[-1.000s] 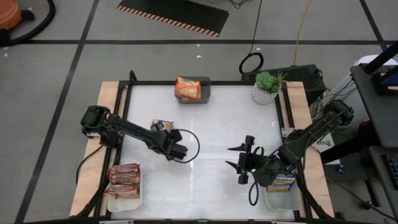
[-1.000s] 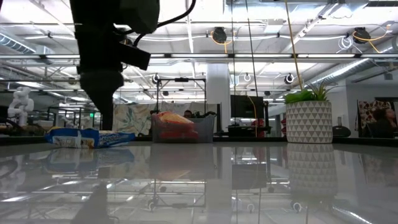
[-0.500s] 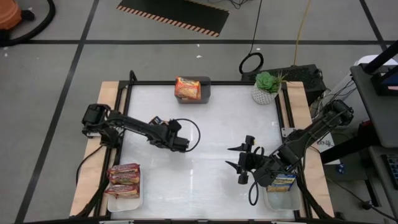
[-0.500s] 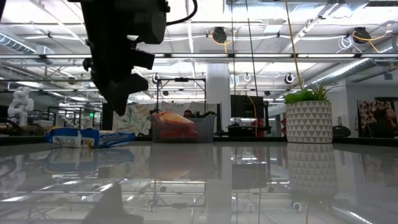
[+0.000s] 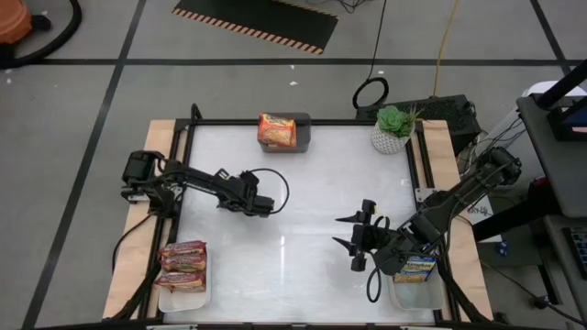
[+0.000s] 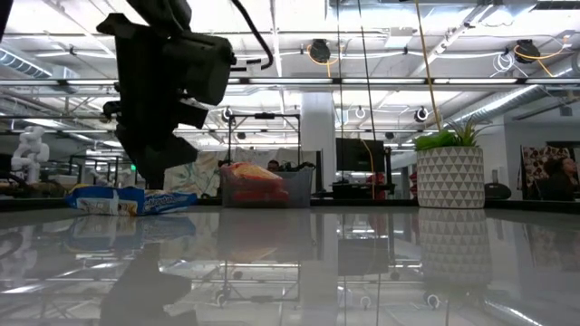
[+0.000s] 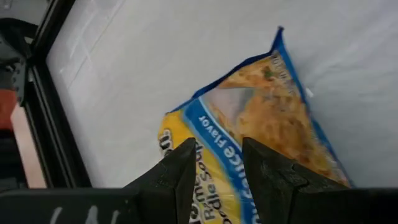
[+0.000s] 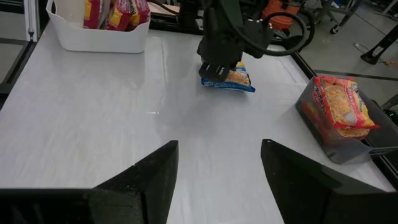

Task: Sort Maruchan noodles
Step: Put the blue noodle pack into the gray bin

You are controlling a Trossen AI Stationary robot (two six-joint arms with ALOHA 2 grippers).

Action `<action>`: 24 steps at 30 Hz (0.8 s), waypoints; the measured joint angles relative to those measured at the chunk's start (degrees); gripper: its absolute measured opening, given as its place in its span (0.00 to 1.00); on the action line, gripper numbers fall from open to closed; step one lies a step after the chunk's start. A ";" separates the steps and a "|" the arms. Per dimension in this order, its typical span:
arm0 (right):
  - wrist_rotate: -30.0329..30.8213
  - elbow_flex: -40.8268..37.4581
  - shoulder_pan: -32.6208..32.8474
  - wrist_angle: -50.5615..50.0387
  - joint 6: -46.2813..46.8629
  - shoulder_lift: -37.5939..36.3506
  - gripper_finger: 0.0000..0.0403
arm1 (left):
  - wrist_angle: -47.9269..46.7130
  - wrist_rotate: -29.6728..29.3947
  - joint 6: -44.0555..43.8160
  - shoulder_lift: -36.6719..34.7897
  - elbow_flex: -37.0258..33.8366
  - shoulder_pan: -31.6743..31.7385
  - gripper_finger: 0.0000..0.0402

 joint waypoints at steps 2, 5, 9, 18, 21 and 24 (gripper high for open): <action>0.00 0.00 0.00 -0.01 -0.01 0.00 0.56 | 1.06 -1.01 0.85 0.00 -0.78 0.42 0.34; 0.00 0.00 0.00 0.01 -0.01 0.00 0.56 | 6.50 -3.52 3.76 0.00 -2.34 1.19 0.34; 0.00 0.00 0.00 0.01 0.00 0.00 0.56 | 11.57 -4.09 6.94 -0.26 -4.07 2.36 0.34; 0.00 0.00 0.00 0.01 -0.09 0.00 0.56 | 11.45 -2.21 11.93 -0.07 -2.48 0.79 0.34; 0.00 0.00 0.00 0.01 -0.15 0.00 0.56 | 12.47 -0.06 15.56 -0.02 -0.91 -0.76 0.34; -0.01 0.00 0.00 0.01 -0.17 0.00 0.56 | 13.13 1.69 17.71 0.09 0.99 -2.76 0.34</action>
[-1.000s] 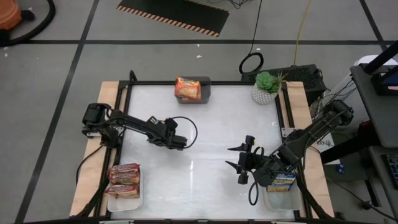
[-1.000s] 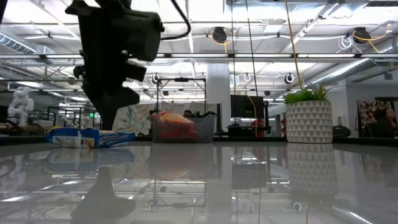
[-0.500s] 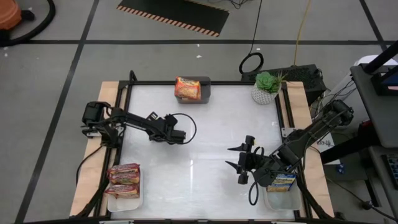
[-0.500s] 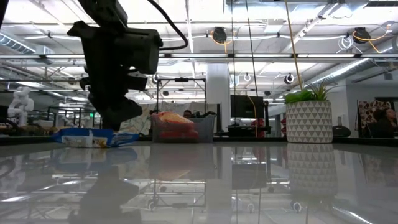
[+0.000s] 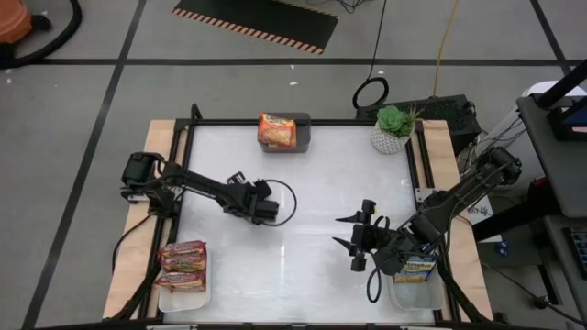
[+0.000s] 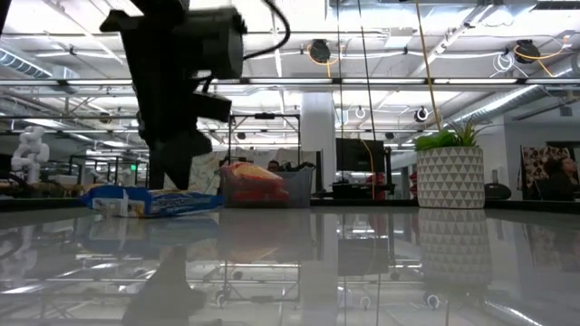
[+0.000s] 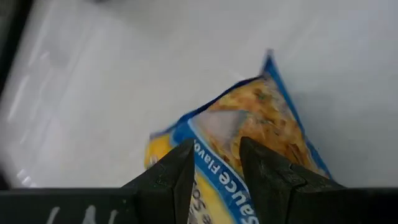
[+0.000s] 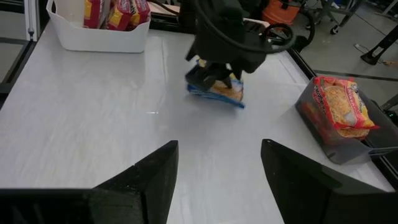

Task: Sort Maruchan noodles
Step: Put the blue noodle pack into the gray bin

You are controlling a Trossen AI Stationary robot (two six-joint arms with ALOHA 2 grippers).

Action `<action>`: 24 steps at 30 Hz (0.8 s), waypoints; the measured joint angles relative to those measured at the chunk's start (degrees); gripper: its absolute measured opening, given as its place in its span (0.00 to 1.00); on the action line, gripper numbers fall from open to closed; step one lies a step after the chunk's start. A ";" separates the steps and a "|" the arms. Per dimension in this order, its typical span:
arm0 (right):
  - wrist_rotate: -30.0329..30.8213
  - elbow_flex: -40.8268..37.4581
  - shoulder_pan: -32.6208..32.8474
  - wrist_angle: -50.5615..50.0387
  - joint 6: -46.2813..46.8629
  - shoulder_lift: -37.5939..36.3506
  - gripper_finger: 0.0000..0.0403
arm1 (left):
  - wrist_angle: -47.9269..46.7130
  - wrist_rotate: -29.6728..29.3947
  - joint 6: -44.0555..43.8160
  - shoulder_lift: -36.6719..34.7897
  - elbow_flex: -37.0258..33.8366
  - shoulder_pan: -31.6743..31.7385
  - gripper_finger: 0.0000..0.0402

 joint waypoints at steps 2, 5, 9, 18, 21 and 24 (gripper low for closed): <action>0.00 0.00 0.00 0.00 0.00 0.00 0.56 | 1.71 1.02 1.54 0.04 1.04 -1.33 0.34; 0.00 0.00 0.00 -0.02 0.00 0.00 0.56 | 6.58 4.96 4.94 0.04 1.72 -2.98 0.34; -0.01 0.00 0.01 -0.02 0.10 0.00 0.56 | 15.11 14.83 11.21 0.04 1.72 -4.73 0.34; -0.01 0.00 0.02 0.00 0.13 0.00 0.56 | 19.43 19.93 16.57 -2.72 1.86 -9.10 0.34; -0.01 0.00 0.02 0.00 0.15 -0.03 0.56 | 13.69 11.18 11.16 -6.16 1.83 -8.98 0.34; -0.03 0.00 0.02 0.02 0.15 -0.04 0.56 | 8.38 -1.55 5.84 -9.07 1.87 -8.88 0.34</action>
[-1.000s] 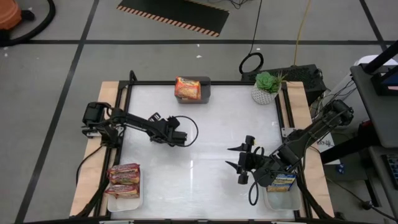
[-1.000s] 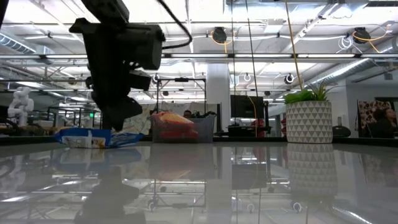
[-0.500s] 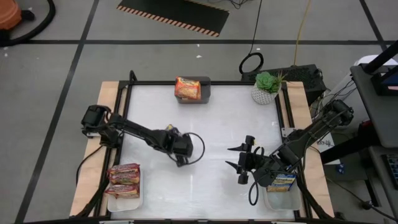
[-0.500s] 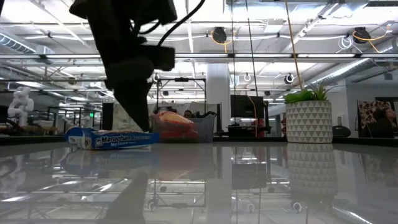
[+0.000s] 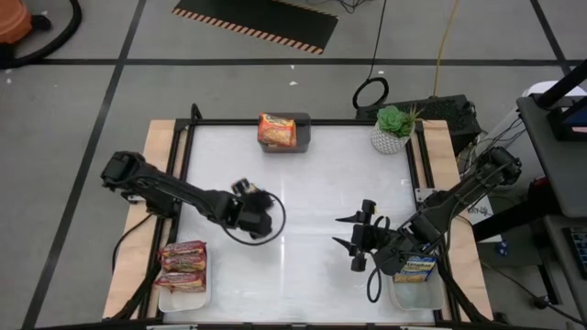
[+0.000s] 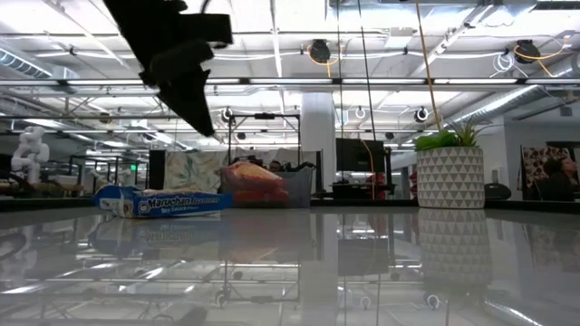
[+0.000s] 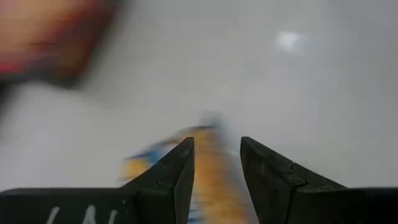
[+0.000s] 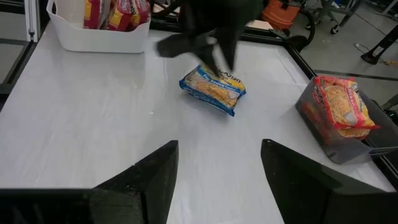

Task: Sort Maruchan noodles
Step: Put the blue noodle pack into the gray bin

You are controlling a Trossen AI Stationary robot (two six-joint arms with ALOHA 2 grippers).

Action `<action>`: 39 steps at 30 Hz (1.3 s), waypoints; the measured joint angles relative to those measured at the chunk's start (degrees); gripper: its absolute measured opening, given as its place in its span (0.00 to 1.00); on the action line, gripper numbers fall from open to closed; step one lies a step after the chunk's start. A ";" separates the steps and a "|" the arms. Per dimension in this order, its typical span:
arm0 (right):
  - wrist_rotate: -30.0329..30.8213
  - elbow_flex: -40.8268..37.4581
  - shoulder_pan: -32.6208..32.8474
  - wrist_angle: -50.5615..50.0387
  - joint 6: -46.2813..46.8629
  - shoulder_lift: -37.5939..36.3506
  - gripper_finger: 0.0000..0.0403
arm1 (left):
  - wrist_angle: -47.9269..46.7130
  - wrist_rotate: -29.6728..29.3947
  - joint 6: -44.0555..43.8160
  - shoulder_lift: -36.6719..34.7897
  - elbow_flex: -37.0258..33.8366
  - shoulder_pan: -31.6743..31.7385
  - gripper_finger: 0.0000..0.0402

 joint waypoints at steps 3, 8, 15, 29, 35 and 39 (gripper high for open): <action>-0.01 0.00 0.00 0.09 0.00 0.00 0.56 | -2.66 -7.76 -3.47 -0.63 -0.01 0.31 0.34; -0.05 0.00 0.00 0.22 0.00 0.00 0.56 | -4.54 -4.20 -3.01 1.49 -0.03 1.23 0.34; -0.04 0.00 0.00 0.62 0.02 0.00 0.56 | -8.26 -2.46 -2.81 4.38 -0.03 3.44 0.19; -4.37 0.00 0.09 0.85 0.04 0.00 0.56 | -10.06 -3.05 -3.64 5.40 -0.06 3.99 0.01; -4.31 0.00 0.09 2.17 -0.04 0.00 0.56 | -10.11 -0.99 -4.34 5.40 -0.06 3.86 0.01; -4.27 0.00 -0.04 3.71 -0.17 0.00 0.56 | -11.61 -1.55 -3.86 5.40 -0.06 4.35 0.01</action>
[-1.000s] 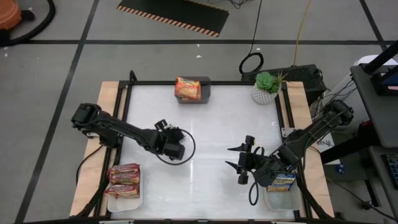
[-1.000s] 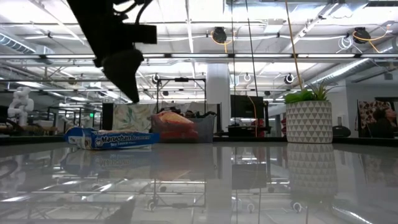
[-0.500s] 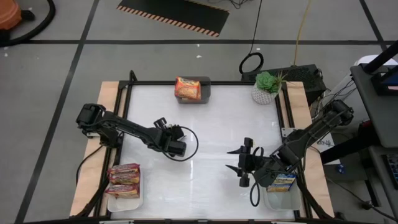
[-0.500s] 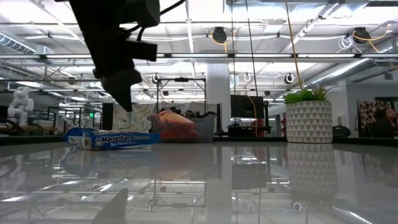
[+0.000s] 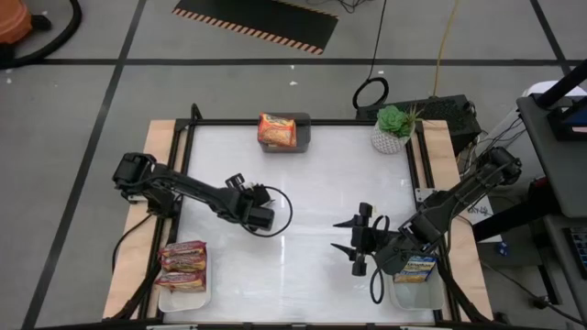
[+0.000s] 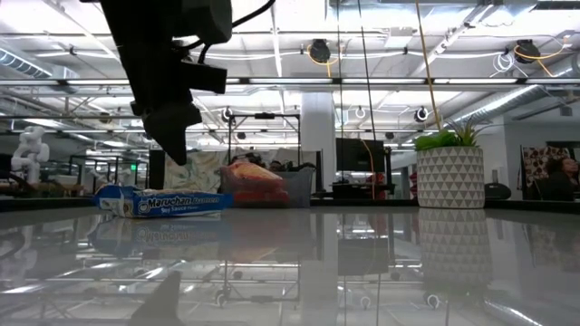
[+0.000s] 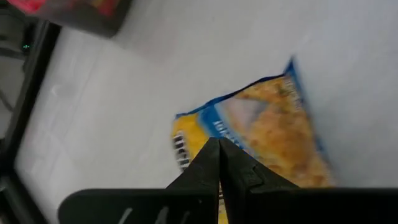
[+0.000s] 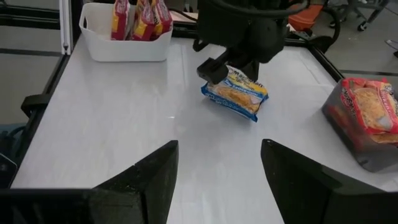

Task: Sort Maruchan noodles
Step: Put the blue noodle pack into the gray bin

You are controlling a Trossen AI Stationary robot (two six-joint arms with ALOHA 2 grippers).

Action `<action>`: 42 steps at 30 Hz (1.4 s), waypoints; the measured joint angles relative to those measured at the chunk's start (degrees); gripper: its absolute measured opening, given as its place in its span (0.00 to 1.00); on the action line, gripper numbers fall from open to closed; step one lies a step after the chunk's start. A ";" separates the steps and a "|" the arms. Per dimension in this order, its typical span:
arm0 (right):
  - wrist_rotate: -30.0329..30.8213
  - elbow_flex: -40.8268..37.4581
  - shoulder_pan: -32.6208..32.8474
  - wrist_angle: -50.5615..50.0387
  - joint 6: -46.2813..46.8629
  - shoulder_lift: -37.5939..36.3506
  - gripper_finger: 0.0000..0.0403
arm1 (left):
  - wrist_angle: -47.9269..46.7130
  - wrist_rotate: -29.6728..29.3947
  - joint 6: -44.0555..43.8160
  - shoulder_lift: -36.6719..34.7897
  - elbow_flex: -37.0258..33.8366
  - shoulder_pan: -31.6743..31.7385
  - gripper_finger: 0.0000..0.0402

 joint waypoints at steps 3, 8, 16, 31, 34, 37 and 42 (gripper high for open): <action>0.00 0.00 0.00 -0.04 0.00 0.00 0.56 | -2.89 -1.70 -1.32 0.00 0.00 0.71 0.00; 0.00 0.00 0.00 -0.06 0.00 0.00 0.56 | -4.92 -2.24 -3.32 -0.02 -1.06 0.73 0.00; 0.02 0.00 -0.02 -0.09 0.00 0.00 0.56 | -1.97 3.09 -0.43 -0.02 -6.40 3.33 0.00; -0.09 0.00 -0.02 -0.37 -1.52 0.02 0.56 | 10.25 8.68 13.75 -0.02 -8.31 2.28 0.00; -0.11 0.00 -0.02 -0.39 -1.55 0.02 0.56 | 13.95 9.98 18.61 -0.02 -8.29 0.76 0.00; -0.12 0.00 -0.02 -0.39 -1.55 0.02 0.56 | 17.81 11.87 23.63 -0.02 -8.30 -1.29 0.00; -0.13 0.00 -0.02 -0.39 -1.55 0.02 0.56 | 23.52 14.10 31.37 -0.02 -8.28 -5.36 0.00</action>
